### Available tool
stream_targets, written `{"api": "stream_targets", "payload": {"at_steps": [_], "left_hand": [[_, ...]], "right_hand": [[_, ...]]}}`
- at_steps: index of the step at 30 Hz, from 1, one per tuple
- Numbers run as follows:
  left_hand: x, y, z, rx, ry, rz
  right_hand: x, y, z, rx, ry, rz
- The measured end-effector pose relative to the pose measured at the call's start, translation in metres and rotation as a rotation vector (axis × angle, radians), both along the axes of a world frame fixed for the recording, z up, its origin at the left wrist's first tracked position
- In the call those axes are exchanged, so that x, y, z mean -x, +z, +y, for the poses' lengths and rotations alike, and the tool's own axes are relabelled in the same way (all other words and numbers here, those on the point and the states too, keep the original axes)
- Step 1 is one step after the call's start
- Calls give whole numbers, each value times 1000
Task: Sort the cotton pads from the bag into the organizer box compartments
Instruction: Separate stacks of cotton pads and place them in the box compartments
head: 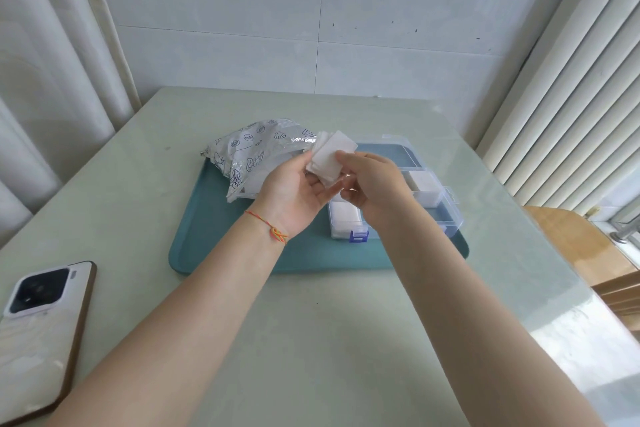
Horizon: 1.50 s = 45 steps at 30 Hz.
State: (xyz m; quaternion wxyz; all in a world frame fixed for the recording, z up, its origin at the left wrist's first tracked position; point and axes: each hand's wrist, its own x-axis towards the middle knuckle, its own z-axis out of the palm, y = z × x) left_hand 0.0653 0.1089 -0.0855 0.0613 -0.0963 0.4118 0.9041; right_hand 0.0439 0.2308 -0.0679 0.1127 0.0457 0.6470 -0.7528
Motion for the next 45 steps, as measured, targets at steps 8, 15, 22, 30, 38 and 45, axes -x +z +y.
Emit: {"api": "stream_targets", "payload": {"at_steps": [8,15,22,30,38,45], "left_hand": [[-1,-2,5,36,-14,4],[-1,-1,4,38,-29,41],[-2,2,2,46,-44,64],[-2,11,-13,2,15,30],[-3,14,-20,295,-6,65],[-4,12,-18,771,125,144]], "right_hand": [[-2,-1,-1,-73,-17,-7],[-1,-2,-2,-107,-87,46],[-7,3,-2,-130,-1,146],[0,20,17,124,171,77],[16,14,36,-260,-76,214],[10,6,17,-319,38,243]]}}
